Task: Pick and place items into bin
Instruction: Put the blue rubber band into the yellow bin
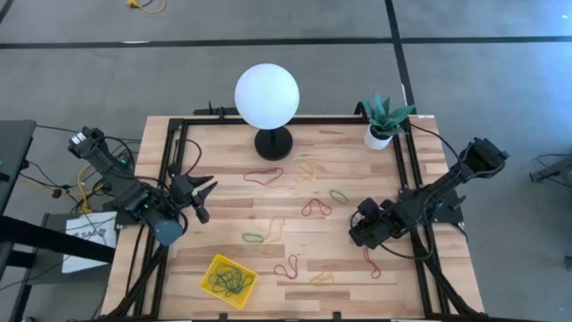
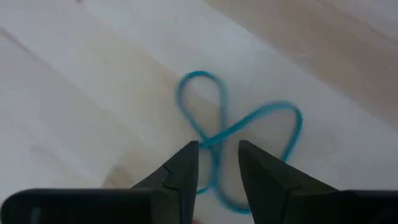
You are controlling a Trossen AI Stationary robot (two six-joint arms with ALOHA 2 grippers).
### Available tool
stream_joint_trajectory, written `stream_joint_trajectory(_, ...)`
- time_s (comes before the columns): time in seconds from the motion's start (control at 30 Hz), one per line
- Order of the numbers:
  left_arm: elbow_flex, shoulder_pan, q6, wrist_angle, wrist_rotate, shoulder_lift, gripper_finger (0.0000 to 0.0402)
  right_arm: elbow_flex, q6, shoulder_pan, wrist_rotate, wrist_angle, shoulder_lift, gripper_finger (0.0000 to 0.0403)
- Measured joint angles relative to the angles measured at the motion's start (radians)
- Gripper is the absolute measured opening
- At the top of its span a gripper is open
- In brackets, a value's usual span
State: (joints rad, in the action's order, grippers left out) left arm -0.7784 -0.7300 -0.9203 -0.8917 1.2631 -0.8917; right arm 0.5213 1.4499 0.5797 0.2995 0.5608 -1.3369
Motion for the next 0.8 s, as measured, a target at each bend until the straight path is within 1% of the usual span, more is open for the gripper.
stream_joint_trajectory(0.1,0.000,0.000,0.000,0.000,0.006,0.000,0.0086,0.019,-0.009,0.000,-0.015,-0.008,-0.004,0.0108)
stream_joint_trajectory(0.2,0.000,0.000,0.000,0.000,0.006,0.000,0.0086,0.023,-0.010,0.000,-0.022,-0.003,-0.039,0.0108)
stream_joint_trajectory(0.37,0.000,0.000,0.002,0.000,-0.002,0.000,0.0086,0.032,-0.009,0.001,-0.008,0.005,-0.099,0.0108)
stream_joint_trajectory(0.5,0.000,0.000,0.014,0.000,-0.030,0.000,0.0086,0.035,-0.009,0.002,0.023,0.001,-0.112,0.0105)
stream_joint_trajectory(0.63,0.000,0.000,0.012,-0.001,-0.047,0.000,0.0087,0.059,-0.037,0.004,0.048,0.007,-0.115,0.0073)
stream_joint_trajectory(0.73,0.000,0.000,0.011,0.000,-0.047,0.000,0.0087,0.078,-0.090,0.002,0.056,-0.013,-0.122,0.0032)
stream_joint_trajectory(0.8,0.000,0.000,0.011,0.000,-0.047,0.000,0.0087,0.090,-0.125,0.001,0.086,-0.072,-0.129,0.0009)
